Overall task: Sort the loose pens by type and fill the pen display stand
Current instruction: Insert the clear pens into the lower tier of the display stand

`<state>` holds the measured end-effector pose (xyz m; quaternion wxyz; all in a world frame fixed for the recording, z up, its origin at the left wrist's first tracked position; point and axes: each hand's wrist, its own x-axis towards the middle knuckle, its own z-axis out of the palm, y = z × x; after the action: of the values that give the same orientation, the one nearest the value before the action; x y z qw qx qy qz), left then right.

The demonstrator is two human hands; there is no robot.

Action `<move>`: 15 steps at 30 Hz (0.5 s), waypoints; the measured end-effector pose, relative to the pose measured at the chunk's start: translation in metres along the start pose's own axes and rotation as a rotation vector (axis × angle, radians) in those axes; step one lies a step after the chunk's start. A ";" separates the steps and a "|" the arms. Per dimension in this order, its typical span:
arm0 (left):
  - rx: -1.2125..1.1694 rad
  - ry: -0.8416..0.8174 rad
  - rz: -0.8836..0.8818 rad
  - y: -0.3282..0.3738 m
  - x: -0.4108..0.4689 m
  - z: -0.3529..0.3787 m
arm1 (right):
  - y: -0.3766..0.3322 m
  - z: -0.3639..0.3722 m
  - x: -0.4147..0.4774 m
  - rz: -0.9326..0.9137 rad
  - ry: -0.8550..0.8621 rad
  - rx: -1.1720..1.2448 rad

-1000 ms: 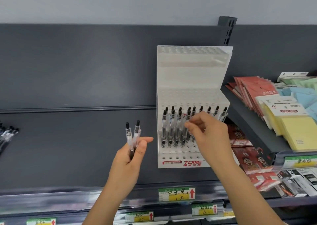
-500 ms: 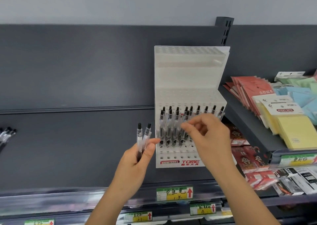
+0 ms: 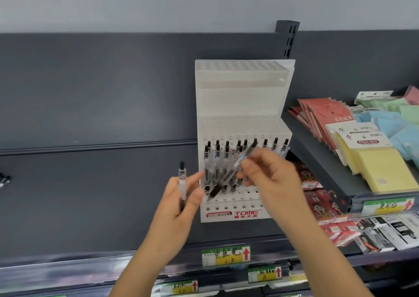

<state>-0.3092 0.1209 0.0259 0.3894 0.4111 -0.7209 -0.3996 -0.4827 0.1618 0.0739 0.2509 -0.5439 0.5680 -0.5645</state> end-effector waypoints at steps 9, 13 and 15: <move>-0.135 0.168 -0.080 -0.002 0.006 -0.004 | 0.008 -0.041 0.020 -0.087 0.354 -0.195; -0.104 0.201 -0.074 -0.006 0.008 -0.005 | 0.010 -0.033 0.022 -0.101 0.326 -0.270; -0.089 0.213 -0.065 -0.007 0.007 -0.006 | 0.012 -0.028 0.023 -0.099 0.307 -0.291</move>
<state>-0.3044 0.1102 0.0235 0.4687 0.4566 -0.6432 -0.3976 -0.5182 0.1490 0.0774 0.0523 -0.5094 0.6477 -0.5642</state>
